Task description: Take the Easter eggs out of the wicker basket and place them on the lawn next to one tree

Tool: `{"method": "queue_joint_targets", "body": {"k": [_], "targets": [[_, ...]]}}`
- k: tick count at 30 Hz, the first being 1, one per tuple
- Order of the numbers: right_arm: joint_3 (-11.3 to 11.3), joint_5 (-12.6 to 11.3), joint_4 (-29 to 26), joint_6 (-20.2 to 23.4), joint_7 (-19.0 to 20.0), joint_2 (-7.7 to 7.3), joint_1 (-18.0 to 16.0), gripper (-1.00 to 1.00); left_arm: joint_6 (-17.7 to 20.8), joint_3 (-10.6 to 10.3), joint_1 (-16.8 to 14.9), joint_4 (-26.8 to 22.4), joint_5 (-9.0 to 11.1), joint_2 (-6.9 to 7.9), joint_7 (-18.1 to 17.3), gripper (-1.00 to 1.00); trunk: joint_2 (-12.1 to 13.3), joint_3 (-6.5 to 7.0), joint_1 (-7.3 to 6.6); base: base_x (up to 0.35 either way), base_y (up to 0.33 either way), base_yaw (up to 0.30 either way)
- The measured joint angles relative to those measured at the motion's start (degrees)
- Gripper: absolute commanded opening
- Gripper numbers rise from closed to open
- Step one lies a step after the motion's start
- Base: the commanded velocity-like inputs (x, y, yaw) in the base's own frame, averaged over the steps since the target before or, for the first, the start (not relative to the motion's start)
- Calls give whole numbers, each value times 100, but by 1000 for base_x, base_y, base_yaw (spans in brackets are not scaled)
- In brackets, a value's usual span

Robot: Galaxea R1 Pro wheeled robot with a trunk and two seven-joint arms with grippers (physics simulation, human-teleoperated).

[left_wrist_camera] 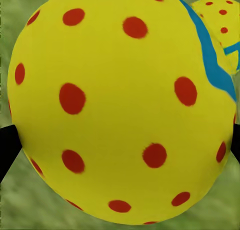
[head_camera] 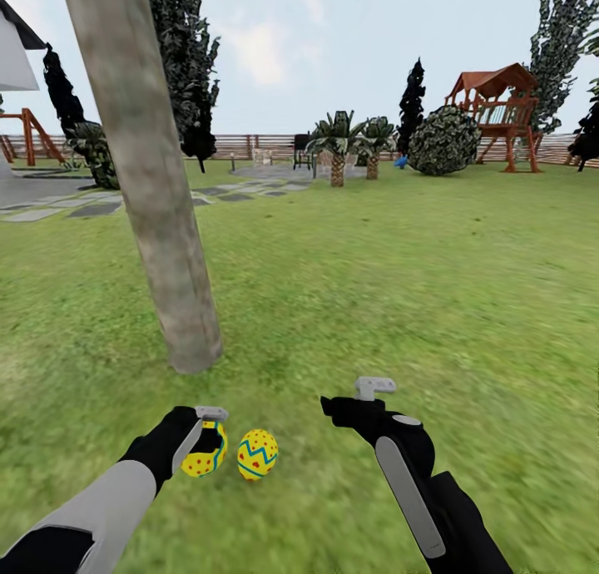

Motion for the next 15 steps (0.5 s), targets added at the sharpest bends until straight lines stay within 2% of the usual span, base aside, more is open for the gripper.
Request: {"method": "queue_joint_targets", "body": {"k": [5,9,15], "targets": [[5,8,2,5,0,0,0,100,-13,-6,0,0,7,63,0,-100,-7,-111,13,0,0,0],[1,9,6,0,0,0,0,100,-20,-1,0,-7,8,83,5,-100,-7,-112,13,0,0,0],[0,5,7,2,0,0,0,100,-30,0,0,-13,13,97,8,-100,-15,-244,28,0,0,0]]}}
